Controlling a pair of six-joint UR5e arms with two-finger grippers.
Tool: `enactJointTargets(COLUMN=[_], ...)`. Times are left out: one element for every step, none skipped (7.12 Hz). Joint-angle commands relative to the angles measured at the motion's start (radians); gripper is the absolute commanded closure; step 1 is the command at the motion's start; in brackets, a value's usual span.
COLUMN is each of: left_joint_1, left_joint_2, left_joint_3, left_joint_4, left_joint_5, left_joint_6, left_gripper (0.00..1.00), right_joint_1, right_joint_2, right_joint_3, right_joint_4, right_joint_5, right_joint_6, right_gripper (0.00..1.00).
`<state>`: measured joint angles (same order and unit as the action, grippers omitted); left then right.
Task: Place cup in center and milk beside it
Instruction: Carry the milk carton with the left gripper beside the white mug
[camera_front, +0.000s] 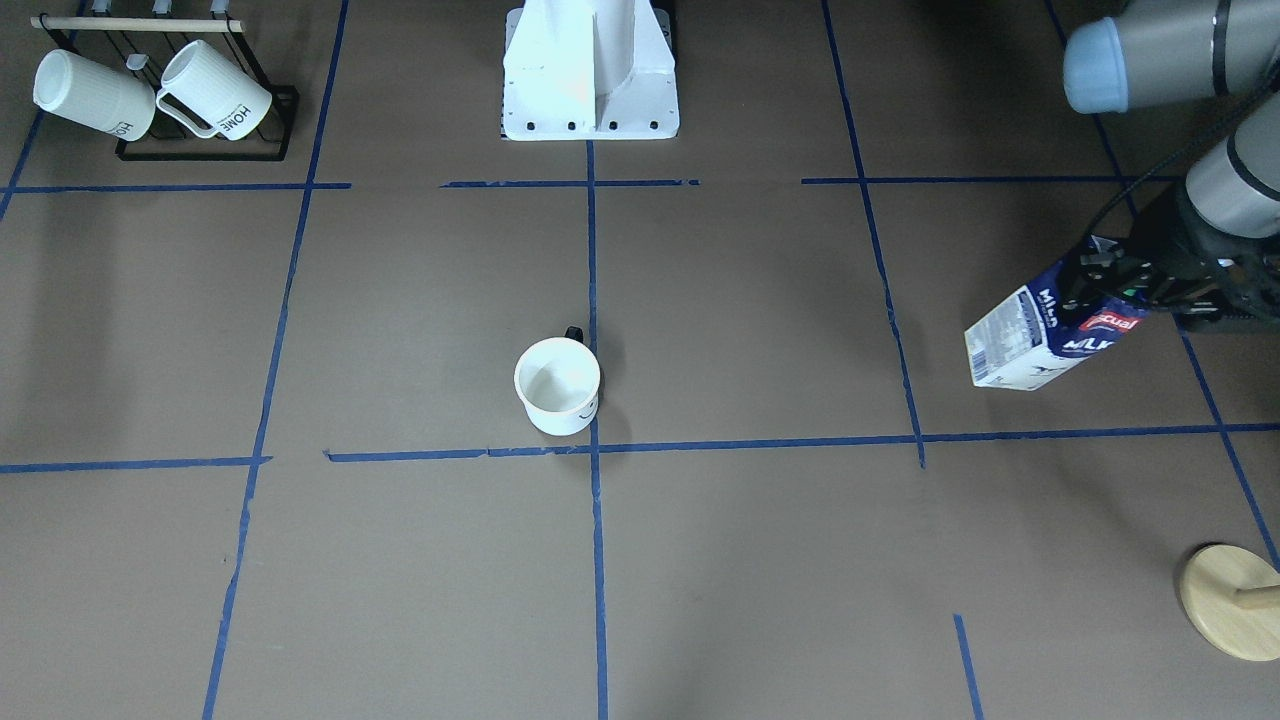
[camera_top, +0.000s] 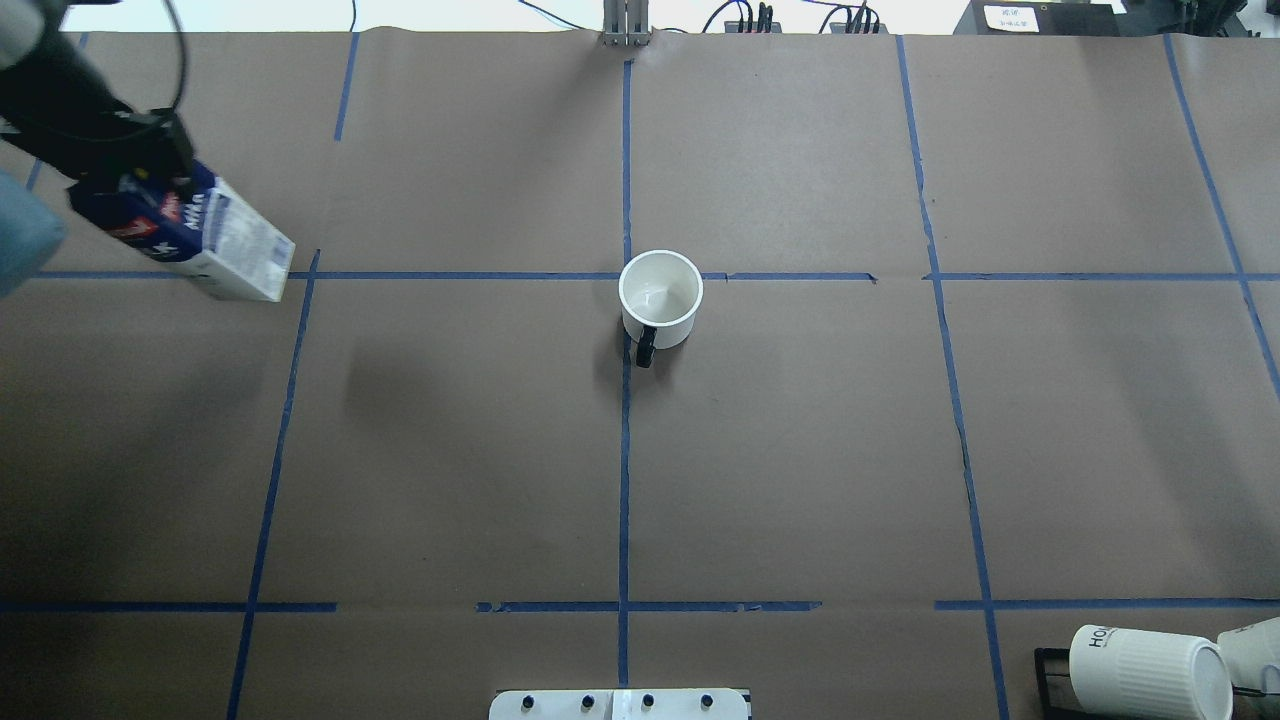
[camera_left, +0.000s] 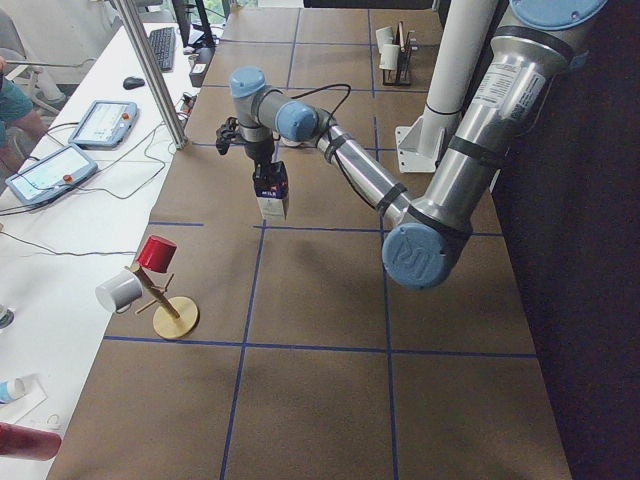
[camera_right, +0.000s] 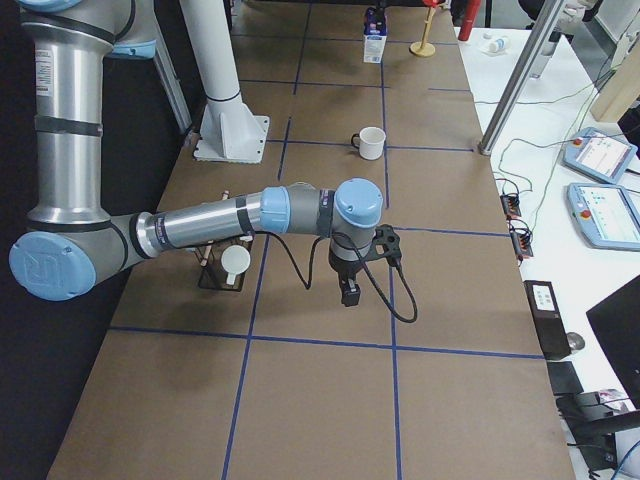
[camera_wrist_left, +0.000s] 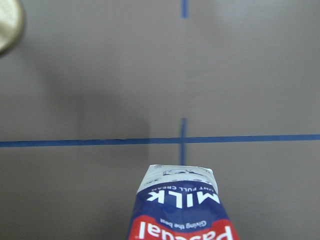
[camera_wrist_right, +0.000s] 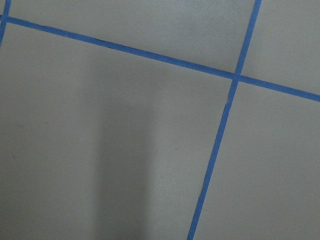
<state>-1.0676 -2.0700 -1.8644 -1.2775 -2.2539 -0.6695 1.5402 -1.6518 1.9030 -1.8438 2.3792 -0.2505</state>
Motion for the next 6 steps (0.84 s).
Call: enactJointTargets(left_joint_1=[0.217,0.262,0.279,0.325,0.339,0.342], left_joint_2=[-0.263,-0.366,-0.431,-0.439,-0.456,-0.487], left_joint_3=[0.130,0.227,0.296,0.323,0.388,0.440], left_joint_4=[0.014,0.010,0.010,-0.026,-0.117,-0.131], left_joint_5=[0.129,0.131,0.141,0.196,0.221,0.223], left_joint_6=[-0.225,-0.292,-0.306,-0.332,-0.376,-0.378], left_gripper=[0.68,0.68,0.68,0.68,0.68,0.68], right_joint_1=[0.000,0.000,0.000,0.000,0.000,0.000], right_joint_2=[0.001,0.003,0.001,0.003,0.001,0.001], right_joint_3=[-0.002,-0.005,-0.005,-0.004,-0.004,-0.004], right_joint_4=[0.000,0.000,0.000,-0.002,0.000,-0.002], right_joint_5=[0.000,0.000,0.000,0.000,0.002,0.000], right_joint_6=[0.000,-0.001,-0.001,0.000,0.002,0.002], right_gripper=[0.00,0.00,0.00,0.00,0.00,0.00])
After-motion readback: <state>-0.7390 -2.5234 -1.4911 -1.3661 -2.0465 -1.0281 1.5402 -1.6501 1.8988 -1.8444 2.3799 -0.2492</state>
